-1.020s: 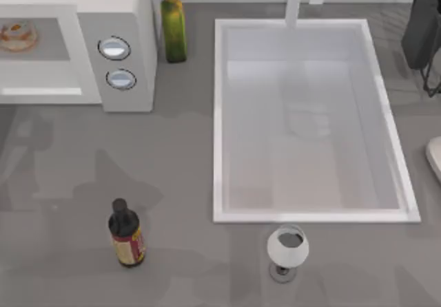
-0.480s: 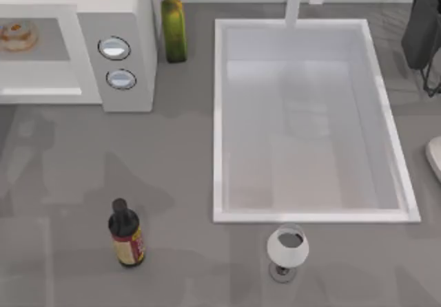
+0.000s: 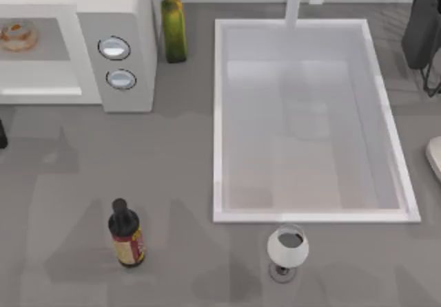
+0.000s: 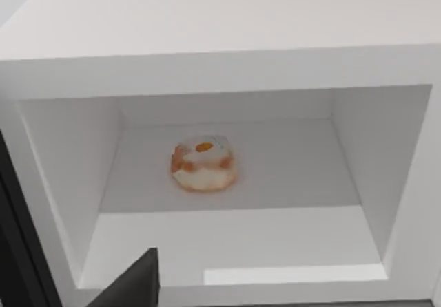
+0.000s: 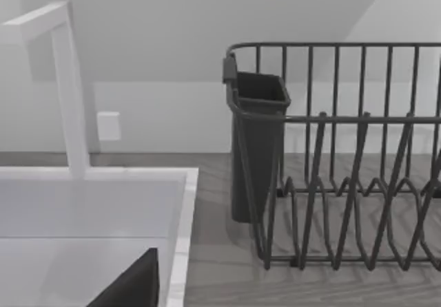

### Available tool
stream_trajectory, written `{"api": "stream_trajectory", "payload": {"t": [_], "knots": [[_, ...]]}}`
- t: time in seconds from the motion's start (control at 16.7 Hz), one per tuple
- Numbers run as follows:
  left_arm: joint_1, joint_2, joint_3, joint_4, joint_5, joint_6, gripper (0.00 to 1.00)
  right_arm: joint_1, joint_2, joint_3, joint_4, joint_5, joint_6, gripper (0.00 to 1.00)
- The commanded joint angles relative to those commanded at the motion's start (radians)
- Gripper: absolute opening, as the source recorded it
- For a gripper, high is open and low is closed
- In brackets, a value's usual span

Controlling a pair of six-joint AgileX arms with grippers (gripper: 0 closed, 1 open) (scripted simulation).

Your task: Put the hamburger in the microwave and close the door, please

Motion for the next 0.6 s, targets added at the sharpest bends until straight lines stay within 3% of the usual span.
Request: {"api": "stream_trajectory", "payload": {"t": [0.6], "knots": [[-0.139, -0.757, -0.304, -0.259, -0.156, -0.075, 1.00, 0.000, 0.000, 0.000, 0.000, 0.000, 0.000, 1.00]]}}
